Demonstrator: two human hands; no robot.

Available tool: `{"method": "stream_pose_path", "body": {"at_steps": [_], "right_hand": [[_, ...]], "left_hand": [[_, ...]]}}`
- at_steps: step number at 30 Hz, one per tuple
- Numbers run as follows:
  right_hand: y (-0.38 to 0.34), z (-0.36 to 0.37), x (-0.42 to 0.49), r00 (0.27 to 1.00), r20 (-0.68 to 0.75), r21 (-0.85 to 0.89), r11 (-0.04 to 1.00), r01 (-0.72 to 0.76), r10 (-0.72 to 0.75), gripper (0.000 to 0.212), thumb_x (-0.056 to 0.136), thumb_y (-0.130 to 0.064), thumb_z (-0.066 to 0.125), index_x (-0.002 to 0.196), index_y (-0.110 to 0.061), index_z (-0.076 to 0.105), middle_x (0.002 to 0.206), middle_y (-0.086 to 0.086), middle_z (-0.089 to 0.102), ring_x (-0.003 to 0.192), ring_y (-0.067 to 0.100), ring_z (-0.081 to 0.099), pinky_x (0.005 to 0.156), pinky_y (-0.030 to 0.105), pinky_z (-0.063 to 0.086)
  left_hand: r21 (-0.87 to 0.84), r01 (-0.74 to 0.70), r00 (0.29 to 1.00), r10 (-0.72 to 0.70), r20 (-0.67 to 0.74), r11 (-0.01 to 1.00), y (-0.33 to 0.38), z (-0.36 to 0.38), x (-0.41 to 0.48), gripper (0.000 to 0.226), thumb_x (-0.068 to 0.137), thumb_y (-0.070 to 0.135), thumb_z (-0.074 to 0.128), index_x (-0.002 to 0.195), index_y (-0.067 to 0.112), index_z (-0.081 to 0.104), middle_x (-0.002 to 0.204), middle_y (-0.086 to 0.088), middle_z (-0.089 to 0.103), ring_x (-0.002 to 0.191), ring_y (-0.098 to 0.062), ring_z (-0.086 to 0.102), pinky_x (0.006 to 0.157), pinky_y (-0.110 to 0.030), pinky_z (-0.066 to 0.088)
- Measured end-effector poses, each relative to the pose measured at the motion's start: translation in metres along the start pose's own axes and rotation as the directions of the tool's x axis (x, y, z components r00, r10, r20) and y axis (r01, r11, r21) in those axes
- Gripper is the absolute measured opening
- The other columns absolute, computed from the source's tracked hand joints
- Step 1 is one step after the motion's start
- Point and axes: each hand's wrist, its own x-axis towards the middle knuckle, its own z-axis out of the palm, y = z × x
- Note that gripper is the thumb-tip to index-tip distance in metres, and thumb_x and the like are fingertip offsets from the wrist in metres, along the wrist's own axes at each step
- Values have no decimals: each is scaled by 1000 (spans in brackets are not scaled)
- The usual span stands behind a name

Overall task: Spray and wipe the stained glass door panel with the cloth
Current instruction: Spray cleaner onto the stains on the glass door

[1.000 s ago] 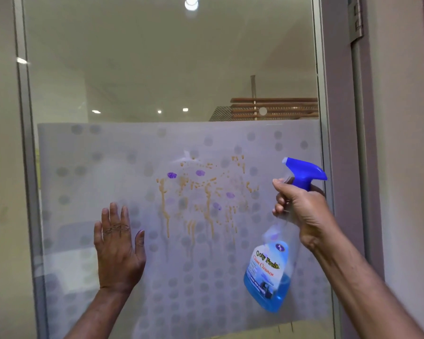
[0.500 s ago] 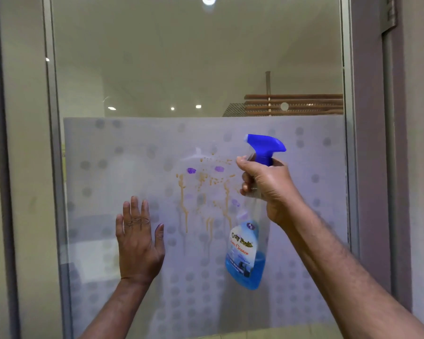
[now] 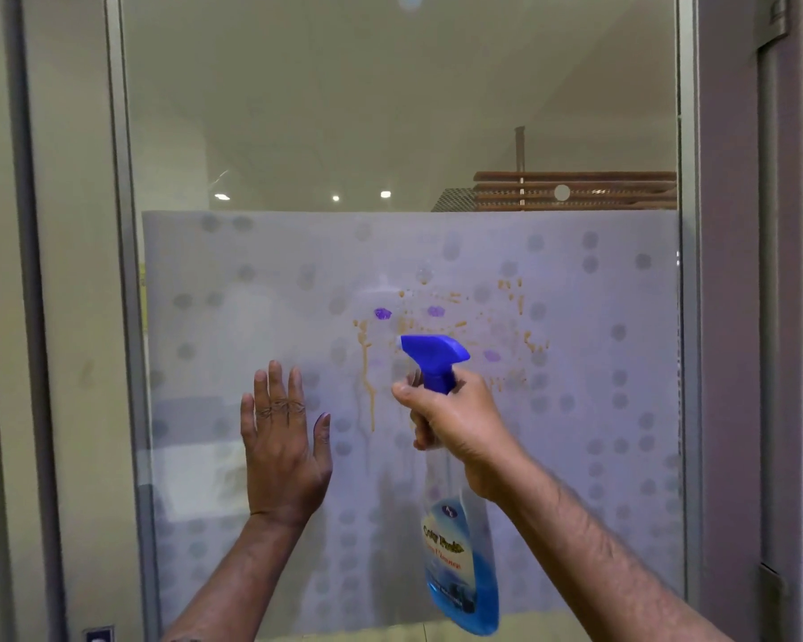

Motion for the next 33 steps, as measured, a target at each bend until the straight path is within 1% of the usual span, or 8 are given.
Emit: {"method": "stream_pose_path", "body": {"at_steps": [3,8,14,18,22,24,27,33], "right_hand": [[18,-4,-11,999,0,-52,998,-39,39,10,91,-13,70,85,-13,62,58,1,51,52,15,47,56,31,47],[42,-15,-33,996,-32,-79,993,-89,87,11,90,-10,68,84,-12,60,63,7,48,56,19,45,56,33,46],[53,-46,-43,977,-194,-38,995,-97,87,8,90,-9,70,89,-6,64,62,7,51,55,20,48,58,34,48],[49,-65,-39,947,-316,14,999,-46,48,7,91,-8,71,87,-9,64,59,6,48,51,17,43,53,30,46],[33,-78,-30,917,-400,55,998,39,-14,7,92,-9,71,91,-8,64,60,7,47,55,20,40,50,27,45],[25,-81,-27,909,-414,66,995,73,-40,8,92,-10,71,95,-6,65,60,5,48,56,20,41,50,28,46],[15,-80,-26,909,-413,76,993,95,-55,8,92,-11,72,93,-8,64,60,5,48,59,20,42,51,27,48],[4,-73,-44,914,-402,85,992,92,-51,8,92,-14,73,95,-8,68,64,8,49,64,24,44,55,31,49]], "left_hand": [[2,-5,1000,5,0,1000,0,-1,1,63,104,34,38,156,0,29,166,-23,24,156,-36,19,124,-56,23],[4,-3,1000,3,9,1000,1,-1,0,64,105,36,35,157,1,26,167,-22,22,157,-35,17,125,-55,21],[4,-1,1000,1,13,1000,1,-1,0,64,107,39,30,158,1,25,167,-22,21,157,-35,17,125,-56,22],[10,-5,1000,5,9,1000,0,0,-1,64,107,39,29,158,0,24,167,-22,20,157,-35,16,125,-56,21],[3,-8,1000,8,12,1000,0,0,-1,64,107,38,31,157,0,24,167,-22,19,157,-35,16,125,-56,20],[-1,-9,1000,9,14,1000,0,0,-1,64,106,37,32,157,-1,25,167,-22,20,157,-35,16,126,-55,20],[-3,-7,1000,8,26,1000,0,-1,-1,65,106,37,33,157,-1,24,167,-22,20,157,-35,16,126,-55,20],[-55,-3,997,8,81,999,-1,-11,1,66,106,41,30,158,2,22,169,-20,16,158,-33,12,126,-55,18]]}}
